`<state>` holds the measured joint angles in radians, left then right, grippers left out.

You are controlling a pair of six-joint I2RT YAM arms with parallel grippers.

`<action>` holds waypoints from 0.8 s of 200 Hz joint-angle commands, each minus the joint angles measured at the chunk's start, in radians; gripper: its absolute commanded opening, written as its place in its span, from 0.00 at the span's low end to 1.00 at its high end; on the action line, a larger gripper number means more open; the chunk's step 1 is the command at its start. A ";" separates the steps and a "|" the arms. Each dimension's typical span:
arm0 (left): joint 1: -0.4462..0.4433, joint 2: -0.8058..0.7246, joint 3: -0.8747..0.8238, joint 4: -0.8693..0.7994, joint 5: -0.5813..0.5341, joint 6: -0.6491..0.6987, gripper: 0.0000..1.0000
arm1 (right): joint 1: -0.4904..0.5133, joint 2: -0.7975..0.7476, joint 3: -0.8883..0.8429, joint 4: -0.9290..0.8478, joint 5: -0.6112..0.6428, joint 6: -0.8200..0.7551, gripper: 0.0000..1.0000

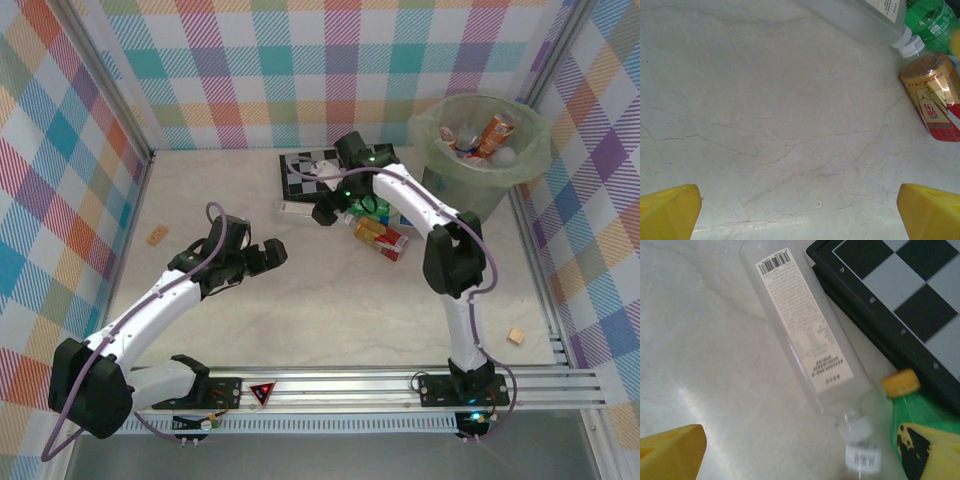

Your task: Put the plastic bottles in the bin

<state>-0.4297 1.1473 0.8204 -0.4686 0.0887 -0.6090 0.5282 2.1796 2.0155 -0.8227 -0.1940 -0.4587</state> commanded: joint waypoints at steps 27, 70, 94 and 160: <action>0.026 0.014 0.062 -0.046 0.027 0.034 1.00 | 0.033 0.158 0.146 0.062 -0.023 -0.152 0.99; 0.029 -0.016 0.031 -0.038 0.018 0.017 1.00 | 0.041 0.232 0.180 0.101 -0.010 -0.186 0.98; 0.029 -0.010 0.022 -0.019 0.022 0.006 1.00 | 0.052 0.249 0.157 0.104 -0.012 -0.184 0.98; 0.030 -0.008 0.040 -0.028 0.022 0.005 1.00 | 0.068 0.258 0.141 0.112 -0.024 -0.126 0.80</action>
<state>-0.4133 1.1473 0.8459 -0.4950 0.1070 -0.6052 0.5850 2.4256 2.1544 -0.7296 -0.1852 -0.6037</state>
